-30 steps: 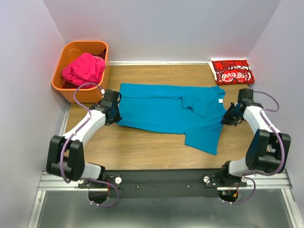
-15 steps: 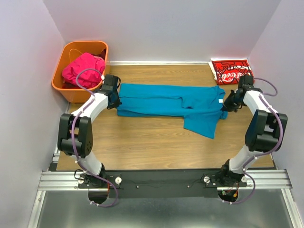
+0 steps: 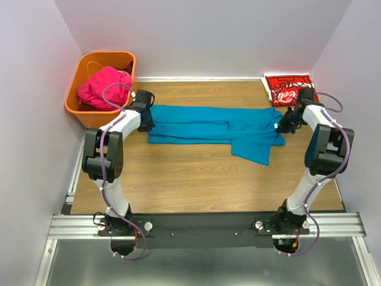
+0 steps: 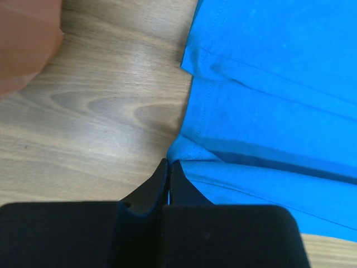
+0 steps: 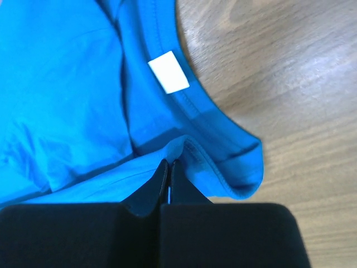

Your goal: Fold and stack the t-shirts

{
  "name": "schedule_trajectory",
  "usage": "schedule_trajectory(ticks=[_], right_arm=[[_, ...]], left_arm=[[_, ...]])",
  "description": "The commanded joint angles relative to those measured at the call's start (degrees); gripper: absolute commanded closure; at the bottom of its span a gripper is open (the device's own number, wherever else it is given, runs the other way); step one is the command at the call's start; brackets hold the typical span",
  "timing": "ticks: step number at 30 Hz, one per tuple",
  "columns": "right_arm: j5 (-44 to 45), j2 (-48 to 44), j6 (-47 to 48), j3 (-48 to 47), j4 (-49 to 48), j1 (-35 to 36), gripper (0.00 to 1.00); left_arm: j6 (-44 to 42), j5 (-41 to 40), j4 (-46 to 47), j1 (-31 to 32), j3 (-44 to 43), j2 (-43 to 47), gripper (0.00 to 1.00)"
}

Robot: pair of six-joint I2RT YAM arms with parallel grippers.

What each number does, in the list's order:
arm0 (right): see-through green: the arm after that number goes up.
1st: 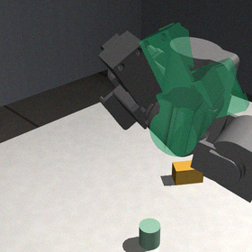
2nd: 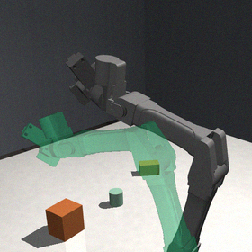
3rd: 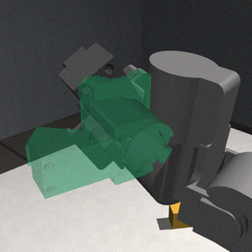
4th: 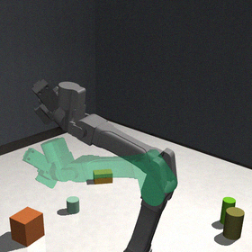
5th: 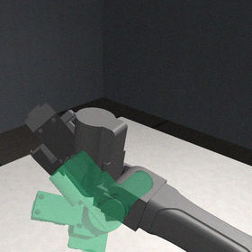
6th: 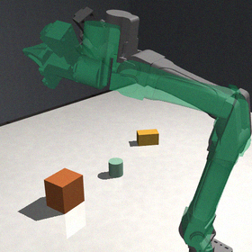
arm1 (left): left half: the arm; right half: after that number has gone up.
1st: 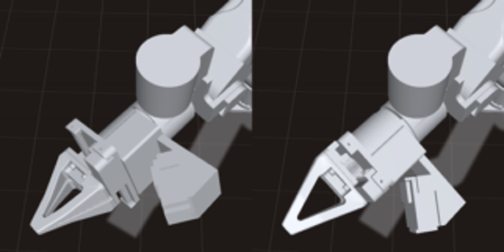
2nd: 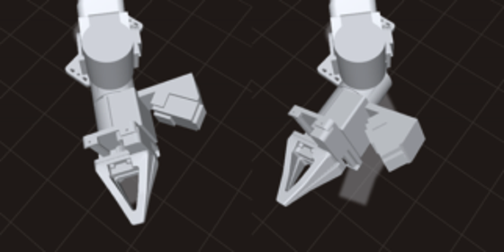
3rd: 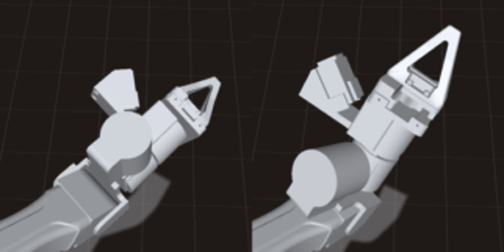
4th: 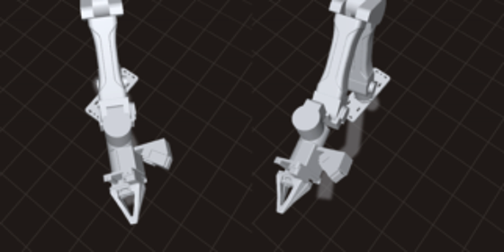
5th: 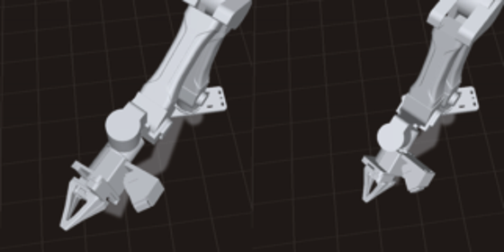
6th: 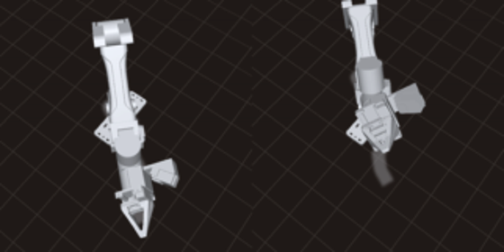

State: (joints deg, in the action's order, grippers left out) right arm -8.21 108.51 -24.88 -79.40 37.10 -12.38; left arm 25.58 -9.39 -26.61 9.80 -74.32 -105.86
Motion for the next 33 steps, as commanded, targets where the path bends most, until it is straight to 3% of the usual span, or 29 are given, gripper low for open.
schedule_trajectory(ticks=[1,5,7,8,10,12,16,24,33], right_arm=[[-0.7,2.9,-0.1,-2.0,-0.3,-0.4,0.99],[-0.8,4.1,0.7,-2.9,-0.7,-0.4,0.97],[-0.8,4.3,1.2,-3.2,-0.9,-0.4,0.93],[-0.8,4.1,1.3,-3.2,-0.9,-0.3,0.89],[-0.5,2.0,1.5,-2.9,-1.0,-0.3,0.76],[0.4,-0.2,2.0,-1.5,-0.9,-0.3,0.64],[2.5,-8.8,3.2,3.4,-0.9,0.7,0.52],[7.2,-20.4,0.9,17.7,-0.8,9.6,0.44],[12.7,-21.6,-3.8,27.6,-2.6,22.1,0.42]], left_arm=[[-0.1,-1.1,0.9,-0.7,-1.3,-2.1,1.0],[0.1,-1.0,1.6,-0.7,-1.4,-3.4,1.0],[0.0,-0.6,1.5,-0.7,-1.7,-3.4,0.95],[-0.1,-0.5,1.6,-0.7,-1.7,-3.2,0.82],[-0.3,0.2,2.1,-0.6,-1.4,-1.7,0.7],[-0.4,0.4,2.4,-0.6,-0.9,-0.4,0.51],[-0.7,0.9,3.1,0.1,1.1,5.1,0.3],[-0.6,0.7,7.4,3.7,11.6,16.3,0.27],[-2.6,1.5,13.1,7.6,22.5,28.0,0.27]])
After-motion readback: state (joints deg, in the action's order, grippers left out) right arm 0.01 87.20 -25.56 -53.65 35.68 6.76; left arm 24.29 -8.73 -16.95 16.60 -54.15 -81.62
